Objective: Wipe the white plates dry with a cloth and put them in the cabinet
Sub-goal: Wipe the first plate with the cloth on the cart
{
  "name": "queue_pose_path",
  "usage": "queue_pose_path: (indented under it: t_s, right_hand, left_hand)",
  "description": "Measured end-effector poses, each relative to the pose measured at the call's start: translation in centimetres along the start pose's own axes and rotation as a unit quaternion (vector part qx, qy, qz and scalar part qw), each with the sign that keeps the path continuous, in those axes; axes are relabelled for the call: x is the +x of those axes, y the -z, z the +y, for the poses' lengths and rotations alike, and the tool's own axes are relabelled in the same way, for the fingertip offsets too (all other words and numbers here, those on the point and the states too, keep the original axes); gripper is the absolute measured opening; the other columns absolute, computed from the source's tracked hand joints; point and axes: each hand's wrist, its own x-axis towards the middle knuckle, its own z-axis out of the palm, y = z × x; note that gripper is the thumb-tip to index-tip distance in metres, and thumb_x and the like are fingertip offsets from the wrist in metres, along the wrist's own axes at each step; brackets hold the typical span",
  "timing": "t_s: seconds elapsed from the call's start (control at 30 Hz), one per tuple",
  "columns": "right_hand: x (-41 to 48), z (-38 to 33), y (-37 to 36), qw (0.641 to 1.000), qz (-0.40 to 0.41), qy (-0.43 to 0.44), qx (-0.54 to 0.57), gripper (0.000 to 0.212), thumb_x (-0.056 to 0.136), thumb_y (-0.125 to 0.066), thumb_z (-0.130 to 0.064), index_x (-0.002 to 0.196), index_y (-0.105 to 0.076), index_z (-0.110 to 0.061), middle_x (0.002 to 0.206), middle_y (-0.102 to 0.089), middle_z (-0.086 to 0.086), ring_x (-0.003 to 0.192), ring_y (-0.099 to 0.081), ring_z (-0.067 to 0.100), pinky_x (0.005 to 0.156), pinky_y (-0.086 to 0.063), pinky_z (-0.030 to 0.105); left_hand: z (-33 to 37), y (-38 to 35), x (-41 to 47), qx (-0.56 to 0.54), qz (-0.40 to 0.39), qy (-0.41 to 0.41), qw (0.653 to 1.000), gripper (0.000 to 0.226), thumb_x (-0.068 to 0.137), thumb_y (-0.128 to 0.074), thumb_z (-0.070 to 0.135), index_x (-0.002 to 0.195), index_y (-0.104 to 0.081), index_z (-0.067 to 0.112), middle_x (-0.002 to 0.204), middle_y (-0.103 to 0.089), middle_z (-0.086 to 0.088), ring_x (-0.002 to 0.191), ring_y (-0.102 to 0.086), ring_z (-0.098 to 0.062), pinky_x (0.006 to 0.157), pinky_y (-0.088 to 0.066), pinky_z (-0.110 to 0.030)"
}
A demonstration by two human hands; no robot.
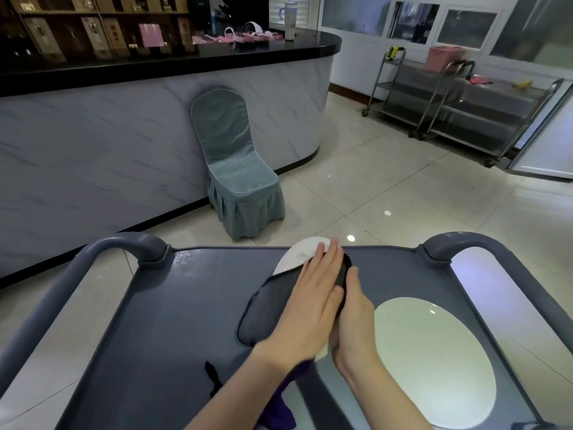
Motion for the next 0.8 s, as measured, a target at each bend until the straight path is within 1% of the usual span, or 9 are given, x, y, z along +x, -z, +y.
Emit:
queue_pose_path:
  t_s: [0.2,0.33,0.43,0.5,0.57,0.63,0.67,0.73,0.8]
  right_hand:
    - [-0.3,-0.5,1.5,0.999,0.001,0.003,-0.041,0.040,0.099,-0.052,-0.045,0.078,-0.080,-0.025,0.084,-0.079,0.000,0.077,-0.075,0.013,0.069,-0.054,0.031]
    - [0.7,-1.5,2.9,0.999,0.025,0.022,-0.038,0.044,0.098,-0.053,-0.047,0.066,-0.076,-0.027,0.072,-0.075,-0.002,0.066,-0.070,0.013,0.062,-0.054,0.029]
    - [1.6,-2.2,3.7,0.999,0.030,0.030,-0.029,0.043,0.099,-0.052,-0.047,0.067,-0.077,-0.031,0.070,-0.074,-0.007,0.064,-0.069,0.007,0.054,-0.052,0.020]
    - [2.5,-2.9,4.2,0.999,0.036,0.030,-0.002,0.047,0.099,-0.053,-0.045,0.067,-0.075,-0.019,0.068,-0.070,-0.008,0.066,-0.066,0.009,0.059,-0.052,0.022]
    - [3.4,-3.4,4.6,0.998,0.046,0.036,0.026,0.054,0.098,-0.056,-0.045,0.083,-0.062,0.007,0.075,-0.060,-0.002,0.070,-0.057,0.012,0.066,-0.046,0.027]
    - [3.9,-3.8,5.0,0.998,0.042,0.040,0.017,0.060,0.098,-0.056,-0.045,0.093,-0.051,0.015,0.083,-0.050,0.000,0.075,-0.048,0.014,0.067,-0.040,0.029]
    - [4.1,-4.0,5.1,0.998,0.039,0.045,0.006,0.057,0.098,-0.056,-0.045,0.086,-0.054,0.010,0.082,-0.047,0.000,0.075,-0.046,0.014,0.066,-0.038,0.029]
    - [4.5,-4.7,5.3,0.998,0.027,0.057,-0.019,0.045,0.097,-0.057,-0.046,0.064,-0.051,-0.016,0.067,-0.043,-0.004,0.062,-0.040,0.011,0.058,-0.035,0.022]
    - [4.8,-5.0,5.5,0.993,0.005,0.088,-0.076,0.057,0.096,-0.060,-0.043,0.047,-0.035,-0.029,0.052,-0.031,-0.013,0.049,-0.030,0.006,0.046,-0.028,0.015]
  left_hand:
    - [-1.1,1.1,2.8,-0.112,0.026,0.097,0.989,0.049,0.109,-0.024,0.024,0.157,-0.014,0.025,0.163,-0.006,0.019,0.148,0.003,0.007,0.125,-0.003,-0.034]
    - [-1.7,-0.7,0.9,-0.132,0.041,0.140,0.980,0.052,0.108,-0.021,0.028,0.155,0.003,0.034,0.162,0.008,0.024,0.146,0.009,0.010,0.125,0.000,-0.036]
    - [-1.2,-2.9,-1.2,-0.122,0.010,0.149,0.981,0.053,0.107,-0.019,0.032,0.147,0.012,0.045,0.153,0.019,0.040,0.140,0.017,0.018,0.123,0.008,-0.029]
    - [0.0,-4.7,-2.6,-0.100,-0.001,0.137,0.985,0.059,0.099,-0.020,0.033,0.144,0.014,0.053,0.149,0.020,0.047,0.140,0.016,0.019,0.121,0.009,-0.023]
    - [0.6,-6.2,-3.7,-0.082,0.003,0.089,0.993,0.068,0.095,-0.022,0.030,0.148,0.014,0.053,0.157,0.015,0.035,0.147,0.011,0.007,0.119,0.009,-0.019]
    - [0.3,-6.5,-3.9,-0.055,0.015,0.071,0.996,0.070,0.097,-0.026,0.025,0.151,0.012,0.050,0.162,0.011,0.026,0.150,0.007,0.002,0.119,0.007,-0.017]
    - [-0.1,-6.4,-3.8,-0.038,0.029,0.077,0.996,0.070,0.099,-0.028,0.023,0.152,0.010,0.048,0.162,0.010,0.026,0.150,0.006,0.002,0.119,0.005,-0.017]
    - [-1.0,-6.0,-3.7,-0.017,0.057,0.122,0.991,0.067,0.101,-0.031,0.020,0.151,0.008,0.044,0.161,0.010,0.029,0.149,0.006,0.004,0.120,0.003,-0.018]
    - [-2.1,-5.6,-4.0,-0.033,0.038,0.179,0.983,0.061,0.104,-0.033,0.023,0.150,0.003,0.043,0.157,0.006,0.034,0.147,0.006,0.009,0.118,0.002,-0.014]
